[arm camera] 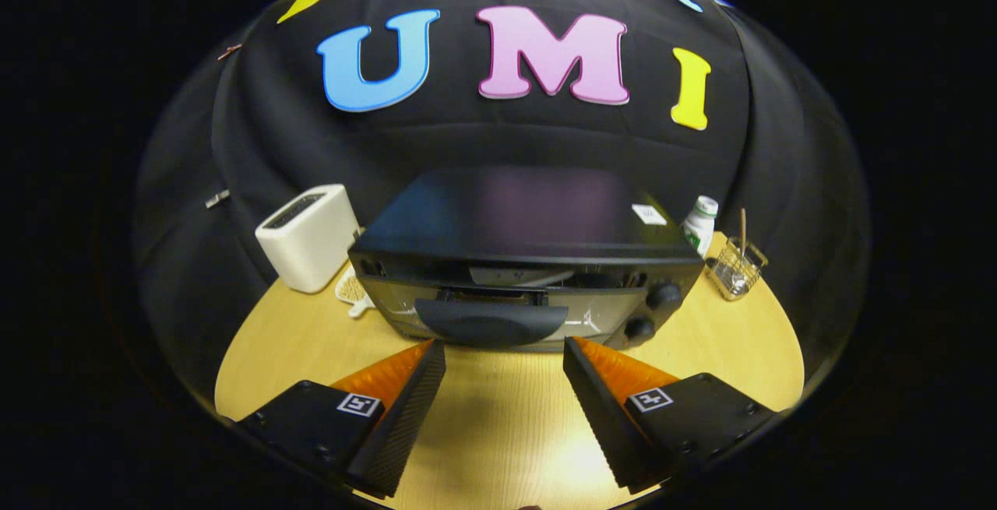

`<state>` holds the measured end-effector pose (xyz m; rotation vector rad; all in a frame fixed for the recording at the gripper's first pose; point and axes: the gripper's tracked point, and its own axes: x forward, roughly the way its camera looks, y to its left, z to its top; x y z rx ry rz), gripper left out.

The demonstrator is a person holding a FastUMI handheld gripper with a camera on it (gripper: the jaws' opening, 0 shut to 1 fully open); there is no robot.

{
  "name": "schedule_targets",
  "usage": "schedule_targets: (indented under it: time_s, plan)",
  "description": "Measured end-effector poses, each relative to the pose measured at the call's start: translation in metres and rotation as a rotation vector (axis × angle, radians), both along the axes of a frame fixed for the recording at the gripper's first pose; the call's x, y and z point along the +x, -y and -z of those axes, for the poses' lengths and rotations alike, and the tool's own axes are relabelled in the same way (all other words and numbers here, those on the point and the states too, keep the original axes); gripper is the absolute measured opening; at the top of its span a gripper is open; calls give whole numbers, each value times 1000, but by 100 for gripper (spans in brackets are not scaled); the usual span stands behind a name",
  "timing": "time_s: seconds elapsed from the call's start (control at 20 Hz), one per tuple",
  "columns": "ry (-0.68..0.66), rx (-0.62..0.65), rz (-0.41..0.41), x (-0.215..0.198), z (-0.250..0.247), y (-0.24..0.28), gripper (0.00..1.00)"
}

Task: Open the toaster oven, put the food inside, and close the toaster oven door.

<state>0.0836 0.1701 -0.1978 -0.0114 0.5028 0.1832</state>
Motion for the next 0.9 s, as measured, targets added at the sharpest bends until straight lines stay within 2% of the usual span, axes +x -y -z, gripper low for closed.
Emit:
schedule_targets:
  time_s: [0.15,0.45,0.7,0.9]
  plan:
    - [136,32,-6,-1,-56,9,99]
    - [320,22,-2,-27,-122,52,99]
    - [413,22,43,-43,-157,99,98]
    - [465,4,91,-72,-175,145,98]
